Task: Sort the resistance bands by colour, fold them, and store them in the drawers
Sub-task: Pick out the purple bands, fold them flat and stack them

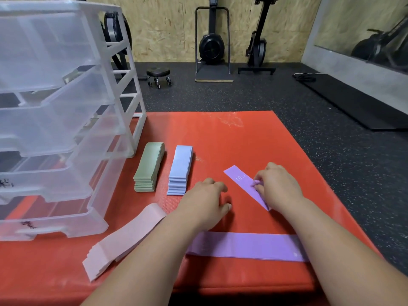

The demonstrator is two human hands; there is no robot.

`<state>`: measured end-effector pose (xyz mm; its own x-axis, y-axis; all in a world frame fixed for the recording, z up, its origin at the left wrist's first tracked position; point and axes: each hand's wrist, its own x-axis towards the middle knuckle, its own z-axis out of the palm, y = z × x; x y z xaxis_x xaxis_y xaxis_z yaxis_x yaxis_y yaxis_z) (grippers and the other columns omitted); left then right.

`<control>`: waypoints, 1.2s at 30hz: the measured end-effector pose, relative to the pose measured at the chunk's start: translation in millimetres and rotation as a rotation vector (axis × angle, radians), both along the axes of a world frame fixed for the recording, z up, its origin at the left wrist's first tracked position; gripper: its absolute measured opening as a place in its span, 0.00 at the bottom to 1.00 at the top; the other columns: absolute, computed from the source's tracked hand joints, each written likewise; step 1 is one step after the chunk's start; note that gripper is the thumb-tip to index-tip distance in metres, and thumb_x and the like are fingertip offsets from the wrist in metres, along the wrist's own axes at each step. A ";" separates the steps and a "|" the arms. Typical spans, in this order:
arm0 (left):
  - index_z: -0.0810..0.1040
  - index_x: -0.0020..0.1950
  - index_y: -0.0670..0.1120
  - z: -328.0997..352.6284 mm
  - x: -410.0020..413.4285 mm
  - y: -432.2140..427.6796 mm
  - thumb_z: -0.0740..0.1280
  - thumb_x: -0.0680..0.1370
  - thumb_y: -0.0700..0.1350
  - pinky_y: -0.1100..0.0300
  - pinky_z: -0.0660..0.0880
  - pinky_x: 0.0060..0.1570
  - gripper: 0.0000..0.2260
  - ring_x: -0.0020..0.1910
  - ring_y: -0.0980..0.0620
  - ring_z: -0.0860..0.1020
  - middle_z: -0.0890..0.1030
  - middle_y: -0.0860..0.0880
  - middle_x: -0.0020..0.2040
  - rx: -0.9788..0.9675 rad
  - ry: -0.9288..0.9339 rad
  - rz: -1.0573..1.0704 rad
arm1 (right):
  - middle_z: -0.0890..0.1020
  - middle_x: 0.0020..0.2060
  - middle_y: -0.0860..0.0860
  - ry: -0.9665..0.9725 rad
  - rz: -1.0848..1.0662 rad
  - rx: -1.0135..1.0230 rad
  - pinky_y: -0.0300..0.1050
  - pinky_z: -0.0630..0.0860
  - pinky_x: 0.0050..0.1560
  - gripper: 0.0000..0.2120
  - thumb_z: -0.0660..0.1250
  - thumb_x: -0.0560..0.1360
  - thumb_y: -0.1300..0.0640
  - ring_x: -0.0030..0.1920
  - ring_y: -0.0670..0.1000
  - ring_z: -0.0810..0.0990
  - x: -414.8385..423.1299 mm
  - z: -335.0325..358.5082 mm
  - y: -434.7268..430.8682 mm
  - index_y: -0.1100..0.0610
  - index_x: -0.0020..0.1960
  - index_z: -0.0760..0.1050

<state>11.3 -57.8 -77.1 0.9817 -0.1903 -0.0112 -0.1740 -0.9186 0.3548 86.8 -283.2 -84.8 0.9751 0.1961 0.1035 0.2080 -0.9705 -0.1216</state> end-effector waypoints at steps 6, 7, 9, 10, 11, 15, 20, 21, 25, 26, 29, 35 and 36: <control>0.73 0.74 0.55 4.2 3.0 0.6 0.69 0.81 0.57 0.48 0.76 0.64 0.21 0.66 0.47 0.76 0.75 0.52 0.66 -0.132 -0.115 -0.003 | 0.79 0.42 0.44 -0.176 0.027 0.380 0.44 0.71 0.42 0.05 0.71 0.77 0.50 0.43 0.50 0.79 -5.8 43.4 3.0 0.40 0.48 0.82; 0.73 0.74 0.55 6.2 3.3 0.5 0.69 0.81 0.56 0.48 0.76 0.64 0.22 0.65 0.48 0.77 0.75 0.52 0.67 -0.190 -0.155 -0.011 | 0.82 0.41 0.42 -0.173 0.050 0.484 0.43 0.73 0.43 0.05 0.72 0.76 0.52 0.42 0.46 0.80 -9.6 53.1 5.2 0.41 0.47 0.82; 0.74 0.73 0.55 9.8 4.0 -0.1 0.71 0.80 0.54 0.50 0.75 0.65 0.21 0.65 0.50 0.78 0.76 0.54 0.67 -0.310 -0.230 -0.030 | 0.85 0.43 0.40 -0.155 0.083 0.642 0.39 0.77 0.49 0.06 0.74 0.75 0.55 0.41 0.41 0.82 -21.6 67.3 8.2 0.44 0.47 0.83; 0.75 0.73 0.55 11.7 3.6 -1.0 0.71 0.80 0.53 0.51 0.75 0.65 0.21 0.64 0.52 0.78 0.76 0.54 0.67 -0.362 -0.259 -0.038 | 0.86 0.44 0.39 -0.144 0.091 0.697 0.40 0.79 0.52 0.05 0.76 0.74 0.54 0.42 0.40 0.83 -26.7 69.9 8.1 0.44 0.47 0.83; 0.75 0.72 0.55 13.5 2.8 -2.1 0.72 0.80 0.52 0.52 0.75 0.64 0.20 0.63 0.54 0.78 0.76 0.55 0.66 -0.405 -0.281 -0.043 | 0.87 0.44 0.40 -0.121 0.093 0.748 0.41 0.80 0.54 0.05 0.77 0.74 0.52 0.43 0.40 0.84 -32.5 72.0 8.2 0.45 0.48 0.84; 0.73 0.75 0.55 21.3 -2.5 -7.3 0.72 0.81 0.50 0.56 0.77 0.63 0.22 0.62 0.60 0.77 0.74 0.58 0.68 -0.535 -0.326 -0.044 | 0.87 0.38 0.48 -0.042 0.064 1.021 0.60 0.84 0.51 0.09 0.80 0.72 0.48 0.42 0.55 0.87 -50.2 83.7 9.7 0.51 0.45 0.83; 0.68 0.79 0.59 33.0 -10.6 -15.7 0.73 0.81 0.54 0.64 0.73 0.66 0.27 0.69 0.66 0.73 0.73 0.63 0.73 -0.715 -0.254 -0.060 | 0.86 0.40 0.50 0.009 0.160 1.006 0.54 0.83 0.49 0.18 0.79 0.73 0.61 0.41 0.55 0.86 -64.9 97.9 14.6 0.48 0.56 0.77; 0.68 0.79 0.58 35.9 -11.7 -17.6 0.73 0.81 0.54 0.64 0.72 0.68 0.28 0.71 0.66 0.72 0.74 0.64 0.73 -0.759 -0.218 -0.076 | 0.86 0.41 0.51 0.062 0.212 1.033 0.49 0.83 0.48 0.20 0.79 0.73 0.63 0.41 0.54 0.87 -68.4 101.3 17.1 0.48 0.60 0.77; 0.75 0.73 0.53 44.7 -10.9 -18.1 0.78 0.77 0.44 0.60 0.75 0.66 0.26 0.64 0.62 0.80 0.84 0.59 0.63 -0.827 -0.139 -0.168 | 0.88 0.44 0.51 0.105 0.301 1.083 0.39 0.80 0.49 0.18 0.80 0.72 0.64 0.45 0.48 0.87 -75.2 111.6 22.6 0.54 0.59 0.83; 0.78 0.68 0.53 45.0 -10.1 -16.3 0.80 0.75 0.44 0.56 0.78 0.63 0.23 0.60 0.60 0.82 0.85 0.58 0.59 -0.800 -0.127 -0.174 | 0.88 0.45 0.50 0.094 0.296 1.091 0.39 0.80 0.49 0.16 0.80 0.72 0.64 0.46 0.47 0.86 -76.3 113.6 22.7 0.54 0.58 0.84; 0.78 0.52 0.55 42.7 -8.0 -5.7 0.82 0.72 0.51 0.48 0.79 0.52 0.15 0.47 0.54 0.81 0.83 0.56 0.46 -0.596 -0.139 -0.133 | 0.88 0.47 0.52 0.059 0.264 1.203 0.42 0.83 0.51 0.16 0.78 0.73 0.65 0.46 0.47 0.85 -77.7 117.7 17.4 0.56 0.60 0.84; 0.71 0.41 0.54 50.7 -12.2 22.3 0.81 0.70 0.52 0.59 0.67 0.34 0.18 0.33 0.57 0.70 0.72 0.56 0.35 -0.389 -0.045 -0.105 | 0.83 0.54 0.66 -0.015 0.097 1.442 0.49 0.85 0.52 0.16 0.74 0.77 0.66 0.48 0.53 0.87 -85.4 121.1 -17.4 0.55 0.63 0.82; 0.72 0.42 0.53 53.4 -15.1 25.4 0.81 0.70 0.53 0.60 0.65 0.33 0.18 0.33 0.57 0.69 0.71 0.56 0.35 -0.360 -0.031 -0.108 | 0.83 0.54 0.66 -0.017 0.073 1.450 0.49 0.85 0.52 0.16 0.74 0.77 0.66 0.48 0.54 0.87 -88.8 118.5 -23.0 0.54 0.63 0.82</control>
<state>-3.7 -32.4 -23.7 0.9546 -0.2789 0.1045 -0.2785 -0.7116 0.6450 -2.0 -306.2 33.7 0.9644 -0.0413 0.2612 0.2619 0.0140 -0.9650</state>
